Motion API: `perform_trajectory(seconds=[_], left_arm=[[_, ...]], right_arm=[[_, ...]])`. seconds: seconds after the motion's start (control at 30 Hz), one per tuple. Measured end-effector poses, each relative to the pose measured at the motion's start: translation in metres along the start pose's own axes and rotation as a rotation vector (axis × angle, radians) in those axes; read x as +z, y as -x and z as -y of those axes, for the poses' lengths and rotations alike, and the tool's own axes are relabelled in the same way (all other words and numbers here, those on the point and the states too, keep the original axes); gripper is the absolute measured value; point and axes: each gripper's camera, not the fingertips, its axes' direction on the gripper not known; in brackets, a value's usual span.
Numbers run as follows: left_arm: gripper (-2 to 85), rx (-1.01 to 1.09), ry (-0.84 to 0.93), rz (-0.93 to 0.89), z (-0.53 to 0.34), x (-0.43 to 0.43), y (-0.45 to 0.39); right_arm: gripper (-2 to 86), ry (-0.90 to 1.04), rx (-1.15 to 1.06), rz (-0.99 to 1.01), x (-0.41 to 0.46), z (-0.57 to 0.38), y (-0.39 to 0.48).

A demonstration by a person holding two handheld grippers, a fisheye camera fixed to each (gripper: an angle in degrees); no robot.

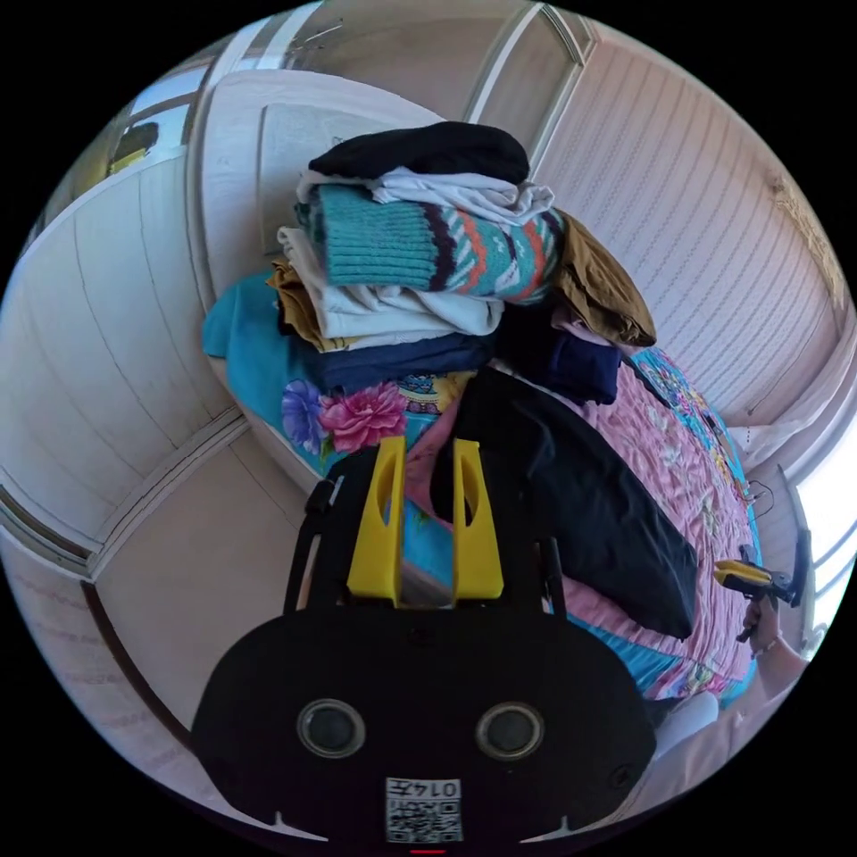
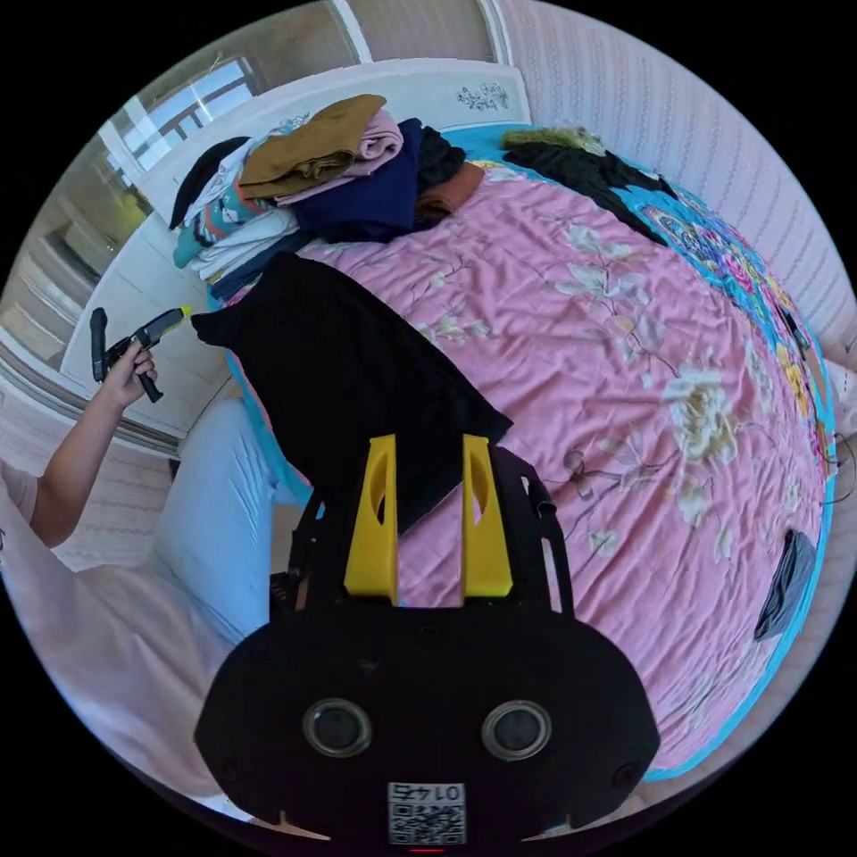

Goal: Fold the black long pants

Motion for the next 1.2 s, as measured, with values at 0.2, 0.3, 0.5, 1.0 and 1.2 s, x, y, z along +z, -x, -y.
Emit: perform_trajectory(seconds=[0.2, 0.3, 0.5, 1.0, 1.2], left_arm=[[9.6, 0.240, 0.154, -0.214, -0.044, -0.048, -0.091], [10.9, 0.488, 0.227, -0.368, -0.099, -0.059, -0.198], [13.4, 0.970, 0.256, -0.419, -0.202, -0.062, -0.374], [0.9, 1.196, 0.142, -0.331, -0.254, -0.159, -0.442], [1.7, 1.317, -0.022, -0.365, -0.274, -0.200, -0.469]], right_arm=[[13.0, 0.175, -0.218, -0.011, 0.079, 0.068, 0.001], [10.2, 0.361, -0.284, 0.019, 0.123, 0.083, -0.003], [8.3, 0.310, -0.312, -0.054, 0.152, 0.094, -0.002], [0.9, 0.333, -0.396, -0.024, 0.163, 0.079, -0.032], [0.5, 0.230, -0.211, 0.082, 0.147, 0.041, -0.095]])
